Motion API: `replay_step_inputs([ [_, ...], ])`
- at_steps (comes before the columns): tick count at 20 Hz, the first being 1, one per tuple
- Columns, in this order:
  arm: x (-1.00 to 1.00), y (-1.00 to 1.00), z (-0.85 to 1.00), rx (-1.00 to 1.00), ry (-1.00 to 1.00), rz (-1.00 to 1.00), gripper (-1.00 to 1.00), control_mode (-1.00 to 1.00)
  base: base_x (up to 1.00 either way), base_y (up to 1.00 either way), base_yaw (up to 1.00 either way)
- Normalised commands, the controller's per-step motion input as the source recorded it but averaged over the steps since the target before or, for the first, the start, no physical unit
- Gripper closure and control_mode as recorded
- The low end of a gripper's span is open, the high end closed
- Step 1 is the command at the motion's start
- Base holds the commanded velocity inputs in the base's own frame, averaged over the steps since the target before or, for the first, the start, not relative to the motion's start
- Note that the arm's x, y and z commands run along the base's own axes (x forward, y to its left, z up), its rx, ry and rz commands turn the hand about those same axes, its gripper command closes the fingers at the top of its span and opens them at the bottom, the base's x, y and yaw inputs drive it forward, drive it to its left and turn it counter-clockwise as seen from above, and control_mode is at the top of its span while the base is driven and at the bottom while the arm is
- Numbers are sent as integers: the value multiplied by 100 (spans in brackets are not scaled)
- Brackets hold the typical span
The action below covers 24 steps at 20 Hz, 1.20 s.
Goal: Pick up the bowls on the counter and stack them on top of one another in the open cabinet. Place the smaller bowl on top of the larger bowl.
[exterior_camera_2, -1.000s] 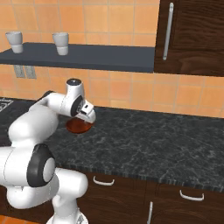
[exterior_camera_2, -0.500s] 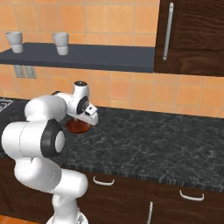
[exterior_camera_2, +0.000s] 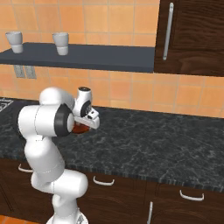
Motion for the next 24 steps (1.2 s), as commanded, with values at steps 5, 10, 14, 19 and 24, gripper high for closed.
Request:
replay_step_inputs([
  [5, 13, 1, -44, 0, 0, 0, -100, -100, 0, 0, 0],
  [10, 14, 0, -33, 0, 0, 0, 100, -100, 0, 0, 0],
  [14, 2, 0, 0, 0, -1, 0, 100, -100, 0, 0, 0],
  [19, -2, 0, 28, 0, -10, 0, 100, -100, 0, 0, 0],
  [24, -20, 0, 80, 2, -32, 0, 100, -100, 0, 0, 0],
])
